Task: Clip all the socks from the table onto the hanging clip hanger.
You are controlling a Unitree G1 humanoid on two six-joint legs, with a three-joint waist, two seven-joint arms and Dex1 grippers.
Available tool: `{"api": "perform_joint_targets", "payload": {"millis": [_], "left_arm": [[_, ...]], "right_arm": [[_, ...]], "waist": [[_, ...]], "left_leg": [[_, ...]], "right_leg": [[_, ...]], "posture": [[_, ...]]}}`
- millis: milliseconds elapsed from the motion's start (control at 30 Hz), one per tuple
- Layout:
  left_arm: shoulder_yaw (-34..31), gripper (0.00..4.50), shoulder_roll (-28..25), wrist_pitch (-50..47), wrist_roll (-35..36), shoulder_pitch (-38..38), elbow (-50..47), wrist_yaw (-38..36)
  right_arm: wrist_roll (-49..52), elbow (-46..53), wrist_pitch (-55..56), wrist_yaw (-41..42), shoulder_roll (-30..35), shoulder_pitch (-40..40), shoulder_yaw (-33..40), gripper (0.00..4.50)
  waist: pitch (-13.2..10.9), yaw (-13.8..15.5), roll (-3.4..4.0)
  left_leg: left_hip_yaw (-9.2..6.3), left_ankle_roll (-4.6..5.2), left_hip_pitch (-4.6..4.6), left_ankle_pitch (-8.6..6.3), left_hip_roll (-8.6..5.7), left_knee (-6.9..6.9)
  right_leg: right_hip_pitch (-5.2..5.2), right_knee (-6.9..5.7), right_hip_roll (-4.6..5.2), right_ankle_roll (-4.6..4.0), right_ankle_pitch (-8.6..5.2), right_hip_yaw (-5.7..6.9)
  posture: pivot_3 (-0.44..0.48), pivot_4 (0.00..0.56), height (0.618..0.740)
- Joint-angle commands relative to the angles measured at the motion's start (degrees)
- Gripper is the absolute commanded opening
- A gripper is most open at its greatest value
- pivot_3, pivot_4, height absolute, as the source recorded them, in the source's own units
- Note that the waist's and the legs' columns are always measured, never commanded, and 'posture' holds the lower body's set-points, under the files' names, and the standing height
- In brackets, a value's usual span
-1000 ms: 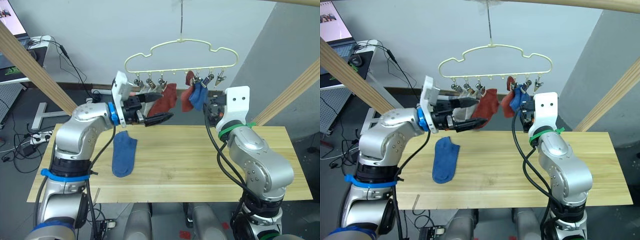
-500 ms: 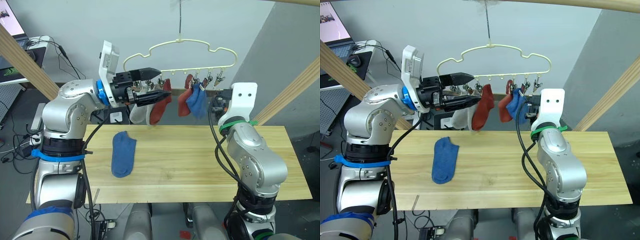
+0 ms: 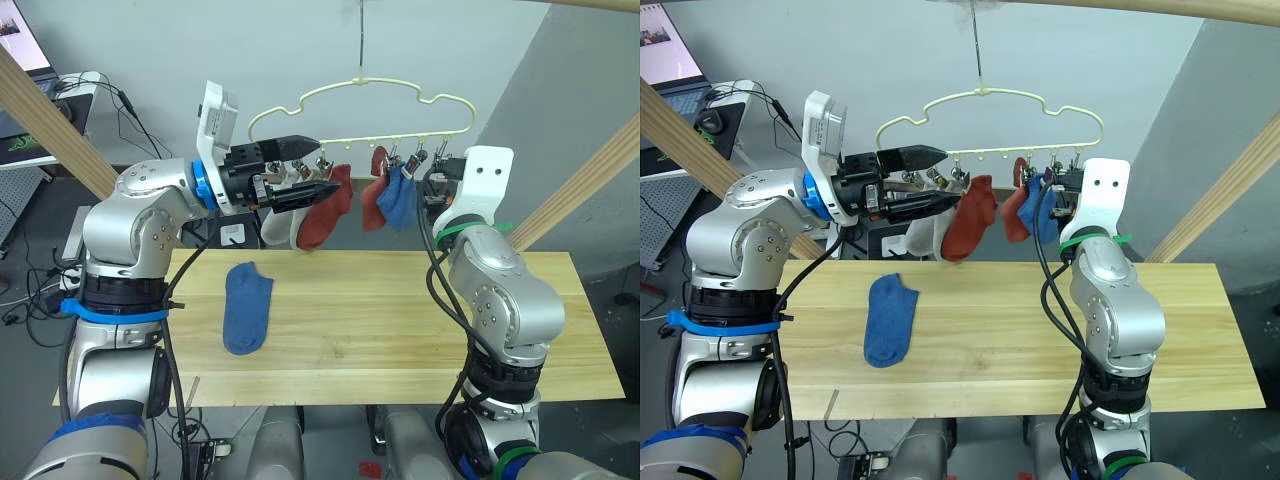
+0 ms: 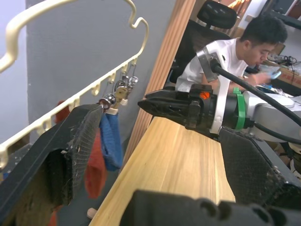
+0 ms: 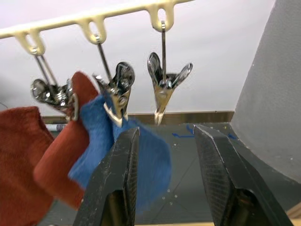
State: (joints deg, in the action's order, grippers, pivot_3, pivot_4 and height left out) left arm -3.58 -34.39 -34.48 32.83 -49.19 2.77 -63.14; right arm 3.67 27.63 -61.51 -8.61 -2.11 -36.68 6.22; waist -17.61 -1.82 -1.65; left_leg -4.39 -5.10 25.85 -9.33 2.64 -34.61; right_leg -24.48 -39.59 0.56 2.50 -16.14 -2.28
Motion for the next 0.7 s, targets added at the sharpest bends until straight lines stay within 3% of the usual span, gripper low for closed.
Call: {"api": "perform_joint_targets", "payload": {"millis": [33,700], "left_arm": [[-1.0,4.50,-1.0,0.7,0.3,-0.1,-2.2,0.4],[-1.1,4.50,-1.3,-0.1,0.7,1.0,-3.9,2.4]], "right_arm": [[0.7,-1.5,3.1,1.3,1.1,-1.4,1.2,1.88],[3.0,-12.5,9.0,3.0,2.5,-7.7,4.1,1.88]], "waist": [[0.0,0.0,0.00],[0.0,0.1,0.00]], "left_leg": [[0.00,0.00,0.00,0.00,0.00,0.00],[-0.01,0.00,-0.03,0.00,0.00,-0.11]], "right_leg": [[0.00,-0.01,0.00,0.00,0.00,0.01],[-0.01,-0.27,0.00,0.00,0.00,0.01]], "posture": [[0.073,0.275,0.740],[0.094,0.275,0.740]]}}
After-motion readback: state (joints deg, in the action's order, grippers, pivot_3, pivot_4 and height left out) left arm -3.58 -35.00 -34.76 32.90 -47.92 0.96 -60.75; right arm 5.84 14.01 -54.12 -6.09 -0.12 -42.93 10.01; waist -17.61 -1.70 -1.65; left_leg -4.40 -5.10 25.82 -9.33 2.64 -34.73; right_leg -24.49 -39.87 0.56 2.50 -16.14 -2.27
